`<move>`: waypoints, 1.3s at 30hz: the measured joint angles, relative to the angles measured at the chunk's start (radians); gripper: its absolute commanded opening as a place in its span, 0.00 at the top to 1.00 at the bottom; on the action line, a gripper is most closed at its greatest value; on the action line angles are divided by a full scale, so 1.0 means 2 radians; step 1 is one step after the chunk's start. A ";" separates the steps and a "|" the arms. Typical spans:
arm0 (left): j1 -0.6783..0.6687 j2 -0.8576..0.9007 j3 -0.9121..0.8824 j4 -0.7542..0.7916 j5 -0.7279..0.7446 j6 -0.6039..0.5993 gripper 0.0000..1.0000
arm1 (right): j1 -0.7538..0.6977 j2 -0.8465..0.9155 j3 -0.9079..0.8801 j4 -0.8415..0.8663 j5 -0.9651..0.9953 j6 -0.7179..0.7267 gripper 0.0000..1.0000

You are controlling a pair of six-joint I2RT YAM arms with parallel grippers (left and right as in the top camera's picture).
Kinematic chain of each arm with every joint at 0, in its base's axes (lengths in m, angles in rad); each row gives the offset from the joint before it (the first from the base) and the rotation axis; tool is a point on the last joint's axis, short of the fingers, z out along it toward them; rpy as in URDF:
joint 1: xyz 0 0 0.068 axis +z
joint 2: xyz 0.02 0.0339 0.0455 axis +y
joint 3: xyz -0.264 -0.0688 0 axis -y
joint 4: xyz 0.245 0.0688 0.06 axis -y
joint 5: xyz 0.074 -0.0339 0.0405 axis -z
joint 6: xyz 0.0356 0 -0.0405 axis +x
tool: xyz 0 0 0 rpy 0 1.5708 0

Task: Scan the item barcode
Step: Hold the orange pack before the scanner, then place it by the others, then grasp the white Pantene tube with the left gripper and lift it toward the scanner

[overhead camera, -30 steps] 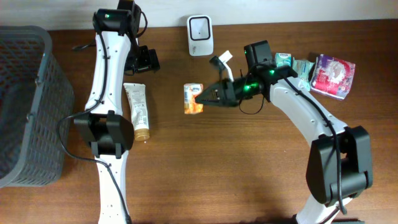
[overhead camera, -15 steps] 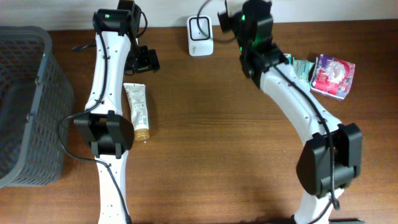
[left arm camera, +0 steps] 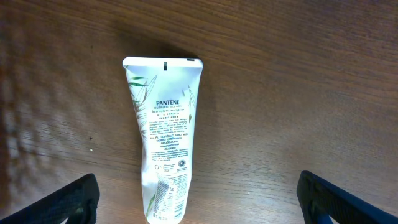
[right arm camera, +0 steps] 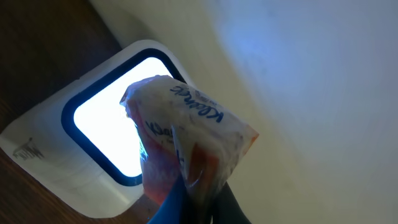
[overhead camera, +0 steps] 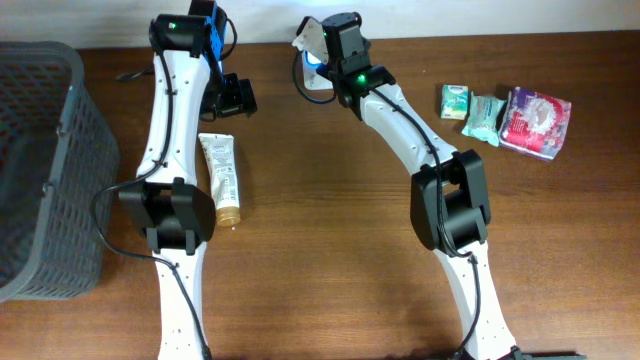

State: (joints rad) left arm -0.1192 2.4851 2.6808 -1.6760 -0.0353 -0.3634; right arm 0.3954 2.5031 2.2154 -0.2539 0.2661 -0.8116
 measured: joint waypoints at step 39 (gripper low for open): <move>0.000 0.000 0.000 -0.003 0.035 0.001 0.11 | -0.311 -0.226 0.063 -0.586 -0.089 0.406 0.01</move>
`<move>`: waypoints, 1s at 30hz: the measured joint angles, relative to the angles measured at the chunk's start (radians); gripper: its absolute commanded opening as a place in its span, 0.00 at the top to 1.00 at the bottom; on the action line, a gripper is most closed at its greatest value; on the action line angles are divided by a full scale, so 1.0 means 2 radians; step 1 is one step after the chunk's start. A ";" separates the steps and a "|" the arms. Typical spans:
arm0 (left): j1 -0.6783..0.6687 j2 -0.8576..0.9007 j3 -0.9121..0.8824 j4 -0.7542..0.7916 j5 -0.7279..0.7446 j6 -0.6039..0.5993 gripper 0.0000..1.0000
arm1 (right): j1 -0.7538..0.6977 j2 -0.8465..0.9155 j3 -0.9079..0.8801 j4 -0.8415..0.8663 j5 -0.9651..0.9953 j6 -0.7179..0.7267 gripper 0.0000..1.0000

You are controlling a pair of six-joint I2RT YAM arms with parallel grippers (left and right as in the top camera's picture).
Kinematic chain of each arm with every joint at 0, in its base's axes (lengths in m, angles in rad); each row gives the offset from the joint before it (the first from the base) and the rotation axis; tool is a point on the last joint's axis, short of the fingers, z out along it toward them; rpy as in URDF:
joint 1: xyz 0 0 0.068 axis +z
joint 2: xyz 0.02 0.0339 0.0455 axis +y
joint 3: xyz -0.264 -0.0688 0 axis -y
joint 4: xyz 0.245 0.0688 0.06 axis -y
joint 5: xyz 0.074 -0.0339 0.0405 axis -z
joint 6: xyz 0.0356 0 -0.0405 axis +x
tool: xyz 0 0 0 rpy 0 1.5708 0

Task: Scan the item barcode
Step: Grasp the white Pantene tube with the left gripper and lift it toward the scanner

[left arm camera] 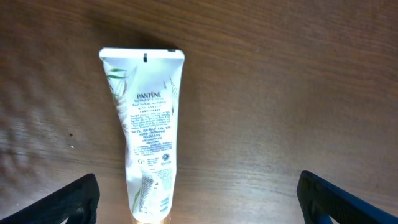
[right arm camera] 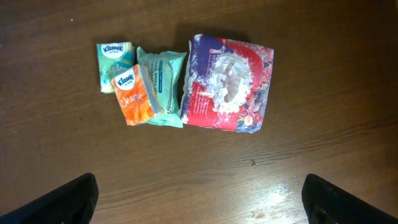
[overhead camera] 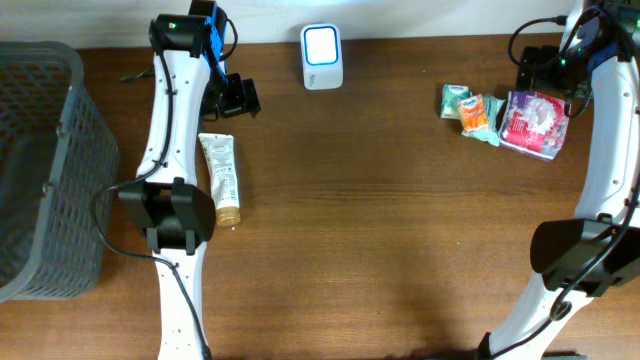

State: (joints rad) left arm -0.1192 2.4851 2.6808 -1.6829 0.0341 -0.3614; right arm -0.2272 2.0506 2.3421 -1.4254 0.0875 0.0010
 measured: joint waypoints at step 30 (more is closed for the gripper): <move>-0.140 0.065 -0.095 0.035 0.139 0.134 0.89 | 0.000 0.000 0.000 0.000 0.000 0.000 0.01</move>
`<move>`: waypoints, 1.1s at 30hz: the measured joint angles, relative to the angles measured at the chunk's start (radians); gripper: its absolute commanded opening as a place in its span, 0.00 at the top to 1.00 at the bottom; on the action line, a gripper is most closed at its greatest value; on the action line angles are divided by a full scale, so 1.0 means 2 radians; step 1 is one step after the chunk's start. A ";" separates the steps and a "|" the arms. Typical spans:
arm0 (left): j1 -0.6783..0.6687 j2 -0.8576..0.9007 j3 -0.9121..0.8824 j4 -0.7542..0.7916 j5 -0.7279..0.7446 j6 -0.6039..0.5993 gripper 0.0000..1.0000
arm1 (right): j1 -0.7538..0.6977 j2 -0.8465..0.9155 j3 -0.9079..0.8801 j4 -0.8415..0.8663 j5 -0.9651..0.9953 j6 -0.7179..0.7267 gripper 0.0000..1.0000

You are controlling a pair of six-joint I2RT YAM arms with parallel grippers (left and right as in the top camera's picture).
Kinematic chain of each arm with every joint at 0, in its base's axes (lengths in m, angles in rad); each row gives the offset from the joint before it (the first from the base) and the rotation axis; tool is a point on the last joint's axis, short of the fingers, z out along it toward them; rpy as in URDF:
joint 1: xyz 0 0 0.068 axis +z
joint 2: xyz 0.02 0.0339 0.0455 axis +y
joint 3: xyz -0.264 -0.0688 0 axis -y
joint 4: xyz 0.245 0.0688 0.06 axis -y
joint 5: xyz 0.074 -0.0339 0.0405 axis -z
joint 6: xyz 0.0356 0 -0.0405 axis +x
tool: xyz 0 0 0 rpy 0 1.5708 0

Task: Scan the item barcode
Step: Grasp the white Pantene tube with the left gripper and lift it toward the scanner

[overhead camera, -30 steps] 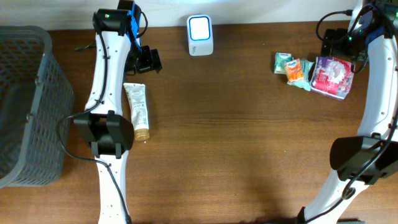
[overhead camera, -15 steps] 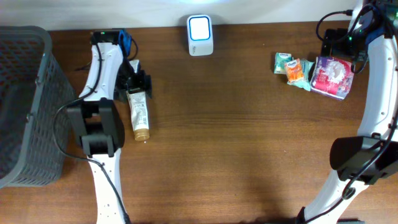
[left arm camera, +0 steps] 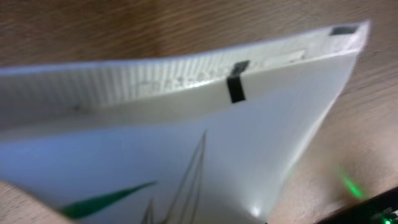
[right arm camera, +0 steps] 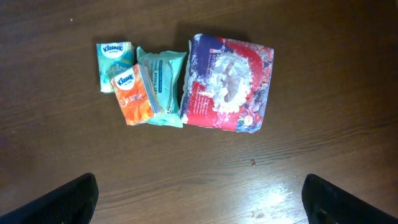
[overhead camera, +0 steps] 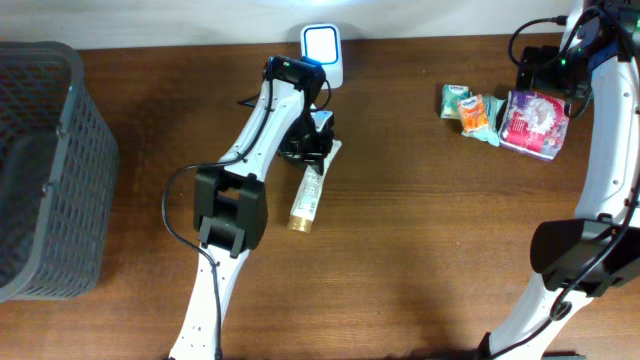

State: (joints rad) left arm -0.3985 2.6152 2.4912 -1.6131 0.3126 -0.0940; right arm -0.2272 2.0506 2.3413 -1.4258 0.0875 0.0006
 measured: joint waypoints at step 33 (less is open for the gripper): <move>0.098 -0.005 0.122 -0.030 0.070 -0.041 0.26 | 0.000 0.000 0.000 0.021 -0.018 0.002 0.01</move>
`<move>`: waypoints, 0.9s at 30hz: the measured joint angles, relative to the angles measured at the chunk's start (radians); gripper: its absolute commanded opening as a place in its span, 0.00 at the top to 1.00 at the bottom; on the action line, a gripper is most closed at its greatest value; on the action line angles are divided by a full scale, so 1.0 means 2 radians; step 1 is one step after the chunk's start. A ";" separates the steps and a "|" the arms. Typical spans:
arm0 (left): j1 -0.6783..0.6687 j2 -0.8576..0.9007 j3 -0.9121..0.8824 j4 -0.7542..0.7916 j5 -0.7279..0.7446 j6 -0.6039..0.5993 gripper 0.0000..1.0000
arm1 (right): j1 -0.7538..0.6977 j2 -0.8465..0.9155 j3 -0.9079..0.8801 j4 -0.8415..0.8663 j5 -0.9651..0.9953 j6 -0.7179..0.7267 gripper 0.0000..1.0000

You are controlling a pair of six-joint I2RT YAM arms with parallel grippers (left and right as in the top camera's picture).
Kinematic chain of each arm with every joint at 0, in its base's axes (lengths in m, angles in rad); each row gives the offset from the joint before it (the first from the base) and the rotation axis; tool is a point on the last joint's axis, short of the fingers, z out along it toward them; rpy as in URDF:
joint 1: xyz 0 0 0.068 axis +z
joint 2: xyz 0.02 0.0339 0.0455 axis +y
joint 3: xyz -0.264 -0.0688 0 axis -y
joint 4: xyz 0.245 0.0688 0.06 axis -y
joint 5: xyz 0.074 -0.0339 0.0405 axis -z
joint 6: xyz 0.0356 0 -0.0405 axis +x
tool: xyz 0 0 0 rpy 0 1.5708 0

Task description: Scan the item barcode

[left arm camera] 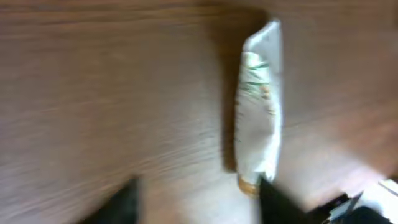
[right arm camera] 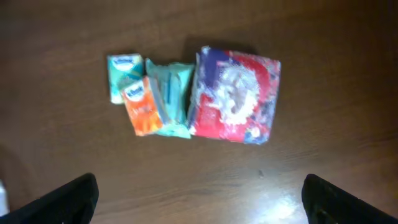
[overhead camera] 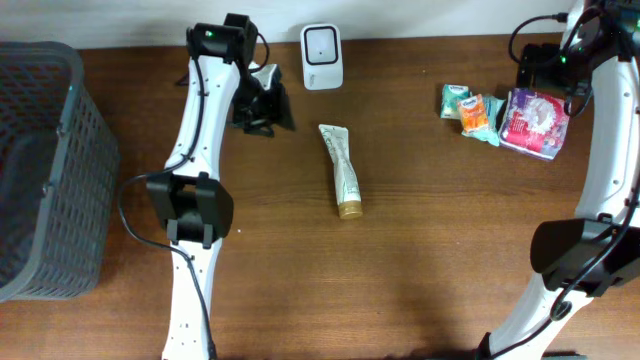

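Note:
The white Pantene tube (overhead camera: pixel 340 170) lies flat mid-table, its gold cap toward the front, below the white scanner (overhead camera: pixel 321 43) at the back edge. In the blurred left wrist view the tube (left arm camera: pixel 258 124) lies ahead and to the right. My left gripper (overhead camera: pixel 262 108) hangs left of the scanner and apart from the tube. This left gripper (left arm camera: pixel 196 200) is open and empty. My right gripper (right arm camera: pixel 200 198) is open above the packets at the far right.
At the right lie a green tissue pack (right arm camera: pixel 126 78), an orange one (right arm camera: pixel 141 106), a teal wipes pack (right arm camera: pixel 171 99) and a red-purple packet (right arm camera: pixel 235 102). A grey mesh basket (overhead camera: pixel 40 170) stands at the left edge.
The tube was at my left gripper's jaws by its crimped end, under the scanner. Now it lies free on the table, and the left gripper is open, further left. The right arm barely shifted.
First my right gripper held a tissue pack at the scanner while the tube lay at the left under my open left gripper. Then the right gripper stood open over the packets. The tube was then near the scanner in the left gripper, and now lies mid-table.

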State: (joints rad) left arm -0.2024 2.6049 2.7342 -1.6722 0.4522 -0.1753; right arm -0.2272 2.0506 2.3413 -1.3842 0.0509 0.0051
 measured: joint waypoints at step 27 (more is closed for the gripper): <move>0.027 -0.024 0.028 0.000 -0.178 -0.083 0.01 | 0.141 0.049 -0.067 0.038 -0.273 0.020 0.01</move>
State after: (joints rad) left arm -0.1482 2.5572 2.7903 -1.6726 0.0963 -0.3408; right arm 0.0547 2.1483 2.2082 -1.3079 -0.4957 0.0448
